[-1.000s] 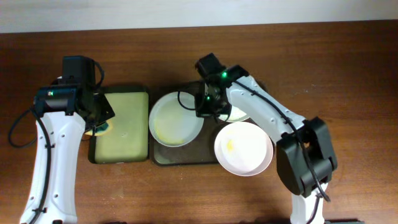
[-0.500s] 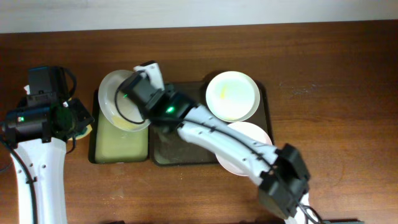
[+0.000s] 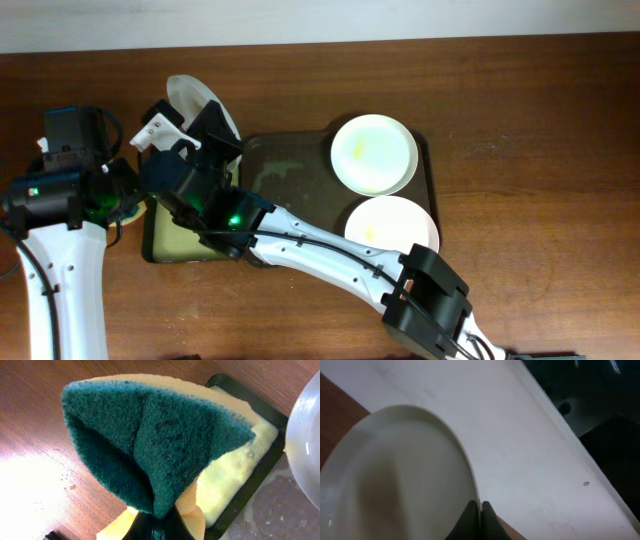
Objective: Clean dirty plates on tray and stack at the side
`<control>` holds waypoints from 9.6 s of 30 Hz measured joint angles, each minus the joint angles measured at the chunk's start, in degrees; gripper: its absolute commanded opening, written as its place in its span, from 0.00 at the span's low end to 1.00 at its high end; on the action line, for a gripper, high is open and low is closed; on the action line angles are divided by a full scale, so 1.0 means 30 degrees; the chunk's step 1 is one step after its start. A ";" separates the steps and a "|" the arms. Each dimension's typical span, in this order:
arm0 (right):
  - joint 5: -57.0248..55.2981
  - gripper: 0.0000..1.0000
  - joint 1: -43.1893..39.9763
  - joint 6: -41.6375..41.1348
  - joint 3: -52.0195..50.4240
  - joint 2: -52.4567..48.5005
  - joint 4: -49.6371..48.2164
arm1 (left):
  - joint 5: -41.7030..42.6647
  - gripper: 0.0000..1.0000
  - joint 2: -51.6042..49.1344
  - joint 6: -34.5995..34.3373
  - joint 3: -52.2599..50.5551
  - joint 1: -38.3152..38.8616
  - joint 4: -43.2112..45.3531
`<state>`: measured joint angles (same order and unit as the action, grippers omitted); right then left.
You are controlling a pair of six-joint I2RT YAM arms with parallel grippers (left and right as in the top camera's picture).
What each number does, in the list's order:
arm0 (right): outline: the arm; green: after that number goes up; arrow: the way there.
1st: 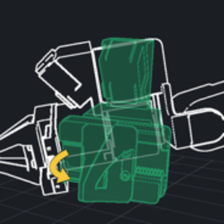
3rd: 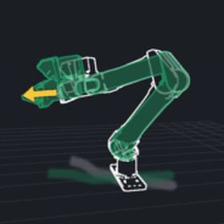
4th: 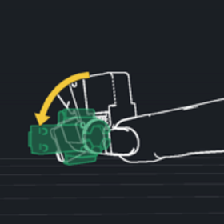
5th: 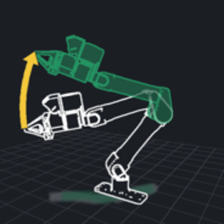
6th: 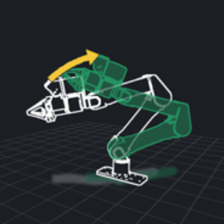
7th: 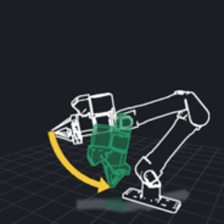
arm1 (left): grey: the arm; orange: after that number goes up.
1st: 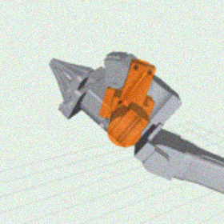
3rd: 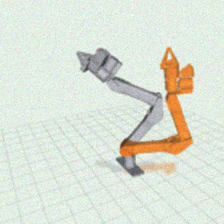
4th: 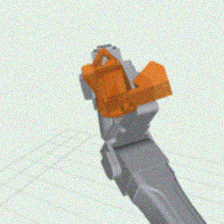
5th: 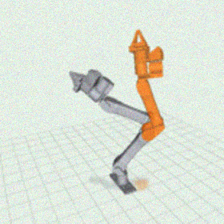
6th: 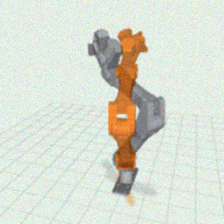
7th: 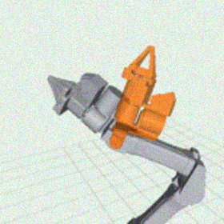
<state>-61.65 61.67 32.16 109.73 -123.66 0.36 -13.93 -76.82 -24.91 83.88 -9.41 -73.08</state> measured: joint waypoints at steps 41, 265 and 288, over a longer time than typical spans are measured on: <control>2.4261 0.66 -2.8334 -1.3216 -0.3016 0.1989 1.8425 | 0.1610 0.00 0.0000 0.0007 -0.0102 -0.0015 -0.0051; 2.7081 0.22 -1.2823 -2.0225 -1.5395 0.4656 0.7839 | 1.5256 0.00 -1.3041 0.6557 -0.2543 1.0688 0.9231; 2.3292 0.04 -1.2327 -1.9970 -1.1752 0.5763 1.5278 | -0.0073 0.00 0.0138 0.0342 -0.3548 0.3213 0.2732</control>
<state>8.23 24.69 -27.75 74.48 -106.37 46.19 -14.15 -76.40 -23.88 73.23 0.23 -64.88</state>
